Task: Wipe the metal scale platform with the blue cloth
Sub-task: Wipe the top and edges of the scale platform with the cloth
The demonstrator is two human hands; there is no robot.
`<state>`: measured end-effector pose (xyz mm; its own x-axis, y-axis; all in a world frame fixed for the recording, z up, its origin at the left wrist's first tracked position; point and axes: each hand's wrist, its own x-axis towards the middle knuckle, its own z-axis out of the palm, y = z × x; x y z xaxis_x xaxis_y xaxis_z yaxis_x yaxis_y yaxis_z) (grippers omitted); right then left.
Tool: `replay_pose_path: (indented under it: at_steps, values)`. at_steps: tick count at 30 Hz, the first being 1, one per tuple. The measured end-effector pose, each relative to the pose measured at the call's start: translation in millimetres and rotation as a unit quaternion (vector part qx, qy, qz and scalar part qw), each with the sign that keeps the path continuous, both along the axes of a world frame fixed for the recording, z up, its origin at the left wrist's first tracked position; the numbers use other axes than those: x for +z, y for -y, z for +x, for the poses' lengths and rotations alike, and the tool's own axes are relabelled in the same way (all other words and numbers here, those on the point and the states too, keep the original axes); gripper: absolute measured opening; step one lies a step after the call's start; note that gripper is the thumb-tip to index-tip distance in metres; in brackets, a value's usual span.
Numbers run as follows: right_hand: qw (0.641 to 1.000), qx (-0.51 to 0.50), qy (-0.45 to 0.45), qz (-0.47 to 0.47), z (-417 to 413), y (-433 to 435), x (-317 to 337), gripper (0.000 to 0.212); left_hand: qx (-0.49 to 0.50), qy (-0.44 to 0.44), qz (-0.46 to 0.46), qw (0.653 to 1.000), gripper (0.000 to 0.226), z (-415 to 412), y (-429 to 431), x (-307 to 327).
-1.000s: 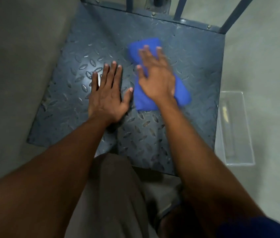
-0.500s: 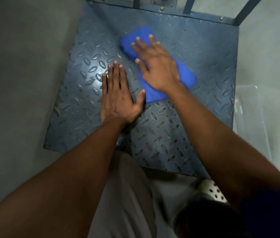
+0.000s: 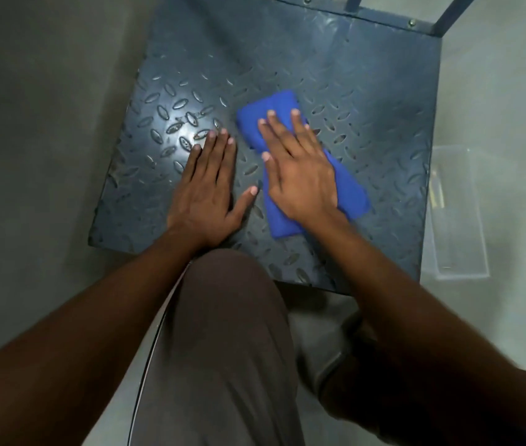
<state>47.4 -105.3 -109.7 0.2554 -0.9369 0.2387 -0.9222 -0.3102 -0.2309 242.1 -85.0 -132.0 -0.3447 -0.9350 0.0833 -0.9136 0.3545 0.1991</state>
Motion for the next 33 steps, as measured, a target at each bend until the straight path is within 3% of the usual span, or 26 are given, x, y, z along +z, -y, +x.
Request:
replay_pose_path:
  at_steps: [3,5,8,9,10,12,14,15,16,18,20,21,29,31,33]
  values:
    - [0.990,0.137,-0.017,0.006,-29,38,1,0.051,-0.005,0.010,-0.006,1.000,0.084,17,-13,1]
    - [0.999,0.045,0.014,0.007,-56,69,-2,0.053,0.009,0.017,-0.004,1.000,0.087,15,-12,2]
    - [0.978,-0.202,0.044,0.038,-62,88,3,0.058,0.018,0.021,0.006,1.000,0.090,13,-10,5]
    - [0.976,-0.209,0.031,0.044,-50,84,5,0.059,0.018,0.021,0.008,1.000,0.090,13,-10,5]
    - [0.985,-0.168,0.016,0.044,-35,75,7,0.059,0.019,0.018,0.008,1.000,0.090,14,-10,4]
    - [1.000,0.011,-0.002,0.025,-10,49,12,0.056,0.019,0.009,0.003,1.000,0.090,14,-10,4]
    - [0.986,0.160,-0.031,0.029,-5,26,8,0.053,0.017,-0.002,-0.006,1.000,0.089,13,-10,3]
    - [0.982,0.182,-0.035,0.028,-12,25,8,0.053,0.017,-0.002,-0.005,1.000,0.089,13,-10,3]
    - [0.987,0.157,-0.023,0.022,-21,31,7,0.053,0.018,0.002,0.001,1.000,0.090,13,-10,3]
    - [1.000,-0.001,0.016,0.016,-44,52,3,0.055,0.019,0.008,0.013,1.000,0.091,14,-9,4]
    - [0.984,-0.171,0.031,0.033,-59,65,5,0.059,0.021,0.006,0.014,1.000,0.091,14,-10,5]
    - [0.977,-0.207,0.028,0.042,-55,62,6,0.059,0.021,0.004,0.015,1.000,0.090,14,-10,6]
    - [0.998,0.015,-0.008,0.062,18,-91,15,0.053,0.020,-0.009,0.014,1.000,0.072,13,-11,11]
    - [0.998,0.026,-0.012,0.060,-1,-82,12,0.053,0.020,-0.009,0.015,1.000,0.071,12,-11,13]
    - [0.998,-0.044,-0.004,0.050,-25,-57,7,0.054,0.022,-0.004,0.017,1.000,0.070,13,-11,13]
